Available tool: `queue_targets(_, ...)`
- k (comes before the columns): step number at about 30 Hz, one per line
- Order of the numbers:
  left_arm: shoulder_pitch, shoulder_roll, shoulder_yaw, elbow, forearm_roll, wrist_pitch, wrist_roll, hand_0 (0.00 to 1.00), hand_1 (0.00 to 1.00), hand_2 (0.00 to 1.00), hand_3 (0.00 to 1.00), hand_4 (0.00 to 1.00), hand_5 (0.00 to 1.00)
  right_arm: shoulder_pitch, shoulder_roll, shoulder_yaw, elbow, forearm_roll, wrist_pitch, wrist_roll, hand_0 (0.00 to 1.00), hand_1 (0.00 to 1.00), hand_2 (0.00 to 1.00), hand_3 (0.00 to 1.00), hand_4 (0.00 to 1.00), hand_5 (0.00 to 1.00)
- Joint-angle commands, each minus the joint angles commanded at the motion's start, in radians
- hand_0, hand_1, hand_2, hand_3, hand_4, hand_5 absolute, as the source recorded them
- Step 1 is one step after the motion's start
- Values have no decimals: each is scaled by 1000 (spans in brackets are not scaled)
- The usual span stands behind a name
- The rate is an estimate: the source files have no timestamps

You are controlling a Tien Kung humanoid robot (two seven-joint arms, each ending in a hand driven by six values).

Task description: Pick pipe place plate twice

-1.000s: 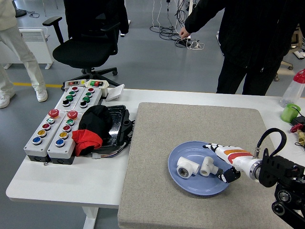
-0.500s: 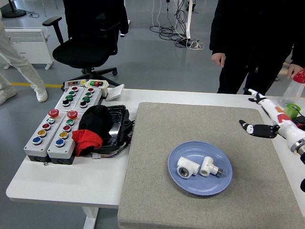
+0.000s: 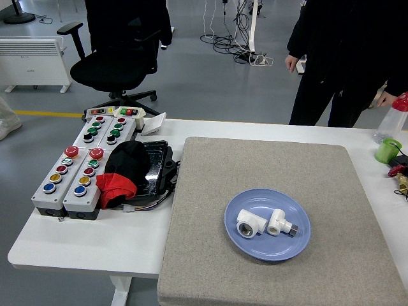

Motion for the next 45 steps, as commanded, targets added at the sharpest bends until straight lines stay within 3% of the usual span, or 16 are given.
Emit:
queue_targets(6,1,0,-6,0,9,-2,1,655,624,635,569,410,998,-136,68,108,25,265,53,-29,756,723,780,769,407,388)
queue_targets(11,0,0,-11,1,16,-4,1,656,624,635,569,410,998,-191,100,114,34,437,67,-23,753,718,775,764,406,423)
queue_targets(25,1,1,-21,1,31,-6,0,656,624,635,569,410,998,-236,134,77,13,392,97,3,758,719,783,768,420,412)
queue_targets(40,11,-1,-54,2,81,-12,0,656,624,635,568,409,998,-226,158,-2,-74,275,212,98,772,743,806,784,437,401)
queue_targets(45,11,-2,-76,3,114,-18,0,656,624,636,567,409,998,-219,174,-5,-98,261,227,108,772,743,806,782,442,408)
